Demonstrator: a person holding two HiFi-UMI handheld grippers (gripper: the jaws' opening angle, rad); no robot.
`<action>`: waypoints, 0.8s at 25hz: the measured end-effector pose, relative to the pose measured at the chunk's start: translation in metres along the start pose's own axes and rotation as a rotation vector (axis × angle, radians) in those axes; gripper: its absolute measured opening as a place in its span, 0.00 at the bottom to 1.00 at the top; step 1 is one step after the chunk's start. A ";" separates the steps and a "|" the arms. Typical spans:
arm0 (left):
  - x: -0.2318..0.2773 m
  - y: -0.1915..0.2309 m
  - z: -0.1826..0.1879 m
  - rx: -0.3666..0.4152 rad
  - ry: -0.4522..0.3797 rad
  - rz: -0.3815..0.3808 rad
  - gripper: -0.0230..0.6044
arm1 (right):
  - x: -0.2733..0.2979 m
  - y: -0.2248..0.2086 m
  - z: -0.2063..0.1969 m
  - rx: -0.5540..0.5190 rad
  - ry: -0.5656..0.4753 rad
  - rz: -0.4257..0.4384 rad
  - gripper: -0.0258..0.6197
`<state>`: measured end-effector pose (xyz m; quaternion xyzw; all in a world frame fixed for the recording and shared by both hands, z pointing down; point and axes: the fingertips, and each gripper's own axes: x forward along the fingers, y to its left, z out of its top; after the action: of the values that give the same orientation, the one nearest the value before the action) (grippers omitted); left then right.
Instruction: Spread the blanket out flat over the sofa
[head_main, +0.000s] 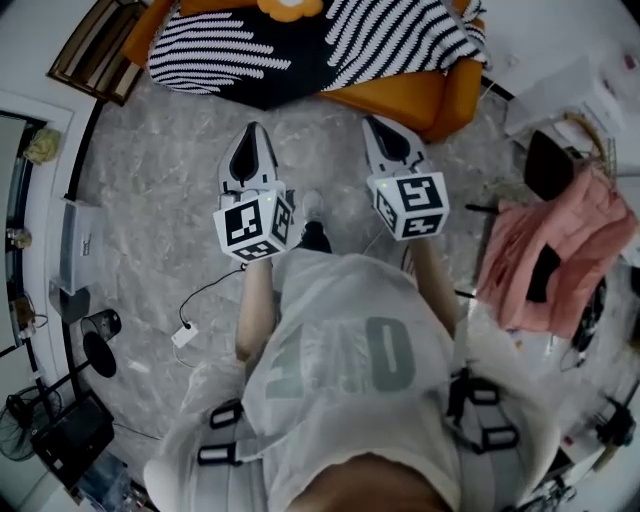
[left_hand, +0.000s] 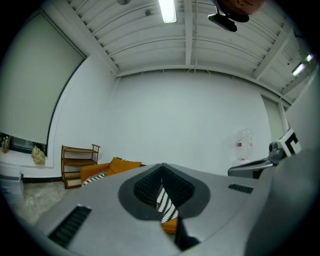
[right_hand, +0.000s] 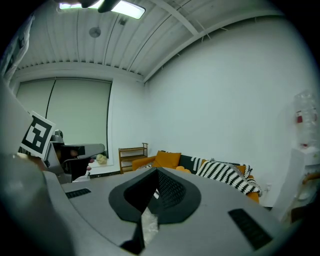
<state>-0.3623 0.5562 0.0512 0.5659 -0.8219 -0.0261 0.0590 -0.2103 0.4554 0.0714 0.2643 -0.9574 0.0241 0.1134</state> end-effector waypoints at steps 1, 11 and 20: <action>0.008 0.004 0.000 -0.005 0.000 -0.001 0.05 | 0.008 -0.002 0.001 0.001 0.005 -0.002 0.05; 0.079 0.062 -0.008 0.005 0.019 -0.021 0.05 | 0.096 0.002 0.000 -0.003 0.073 -0.001 0.05; 0.126 0.103 -0.028 -0.066 0.066 -0.012 0.05 | 0.163 -0.007 -0.004 0.014 0.108 -0.026 0.05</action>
<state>-0.4988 0.4757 0.0987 0.5692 -0.8148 -0.0349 0.1045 -0.3417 0.3683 0.1127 0.2759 -0.9462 0.0434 0.1636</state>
